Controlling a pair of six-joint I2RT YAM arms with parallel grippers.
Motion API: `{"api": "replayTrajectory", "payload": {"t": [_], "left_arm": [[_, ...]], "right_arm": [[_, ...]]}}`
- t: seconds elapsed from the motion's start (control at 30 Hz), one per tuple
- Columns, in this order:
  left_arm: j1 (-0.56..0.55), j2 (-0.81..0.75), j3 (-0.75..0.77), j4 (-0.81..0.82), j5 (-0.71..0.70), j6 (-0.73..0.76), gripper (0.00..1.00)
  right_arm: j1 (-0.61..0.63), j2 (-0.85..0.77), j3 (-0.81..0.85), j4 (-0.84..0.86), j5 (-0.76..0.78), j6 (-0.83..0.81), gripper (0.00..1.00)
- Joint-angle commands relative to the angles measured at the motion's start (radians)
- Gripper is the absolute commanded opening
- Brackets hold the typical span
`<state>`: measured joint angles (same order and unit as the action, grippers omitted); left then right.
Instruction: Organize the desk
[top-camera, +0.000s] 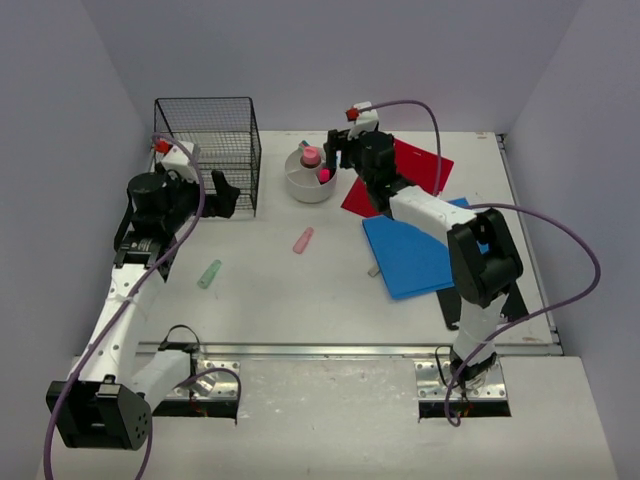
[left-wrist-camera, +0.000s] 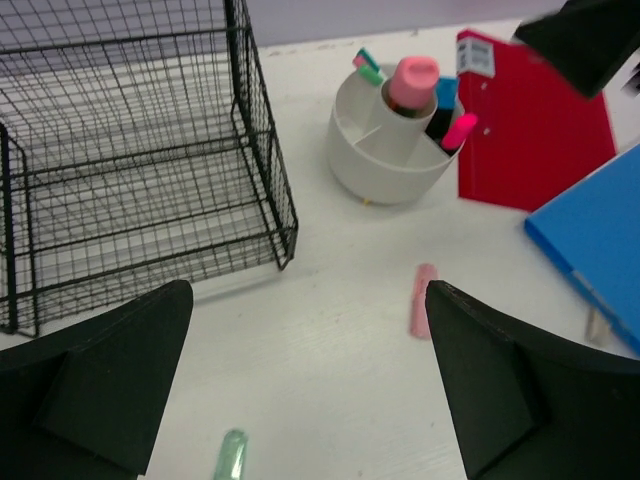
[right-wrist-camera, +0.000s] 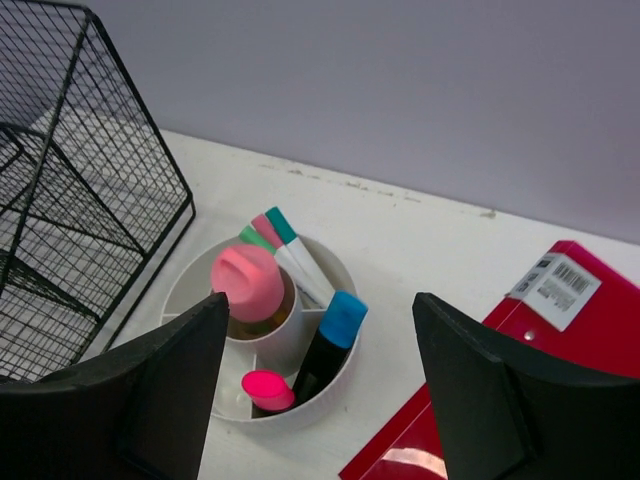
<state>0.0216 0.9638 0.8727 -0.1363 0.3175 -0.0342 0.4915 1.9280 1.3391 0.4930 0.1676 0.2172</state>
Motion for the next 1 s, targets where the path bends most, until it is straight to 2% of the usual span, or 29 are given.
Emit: {"api": "replayTrajectory", "payload": {"t": [0.0, 0.07, 0.2, 0.33, 0.43, 0.57, 0.8, 0.97], "left_arm": [[0.015, 0.007, 0.075, -0.253, -0.015, 0.295, 1.00], [0.015, 0.016, 0.078, -0.331, -0.015, 0.430, 0.98], [0.014, 0.065, 0.056, -0.494, -0.067, 0.595, 0.88], [0.014, 0.242, 0.046, -0.648, -0.139, 0.694, 0.83], [0.014, 0.333, 0.028, -0.659, -0.198, 0.690, 0.81], [0.012, 0.442, 0.031, -0.614, -0.269, 0.650, 0.81], [0.001, 0.656, 0.102, -0.597, -0.279, 0.594, 0.74], [-0.030, 0.720, 0.118, -0.564, -0.286, 0.589, 0.69]], "right_arm": [[-0.022, -0.147, -0.024, -0.013, -0.036, -0.076, 0.75], [-0.041, -0.184, -0.054, -0.104, -0.048, -0.076, 0.76], [-0.079, -0.258, -0.118, -0.293, -0.112, -0.075, 0.75], [-0.104, -0.296, -0.152, -0.505, -0.128, -0.088, 0.74], [-0.117, -0.318, -0.164, -0.586, -0.122, -0.063, 0.74], [-0.135, -0.378, -0.211, -0.591, -0.115, -0.034, 0.74], [-0.140, -0.408, -0.226, -0.637, -0.108, -0.032, 0.74], [-0.141, -0.407, -0.226, -0.637, -0.110, -0.032, 0.73]]}}
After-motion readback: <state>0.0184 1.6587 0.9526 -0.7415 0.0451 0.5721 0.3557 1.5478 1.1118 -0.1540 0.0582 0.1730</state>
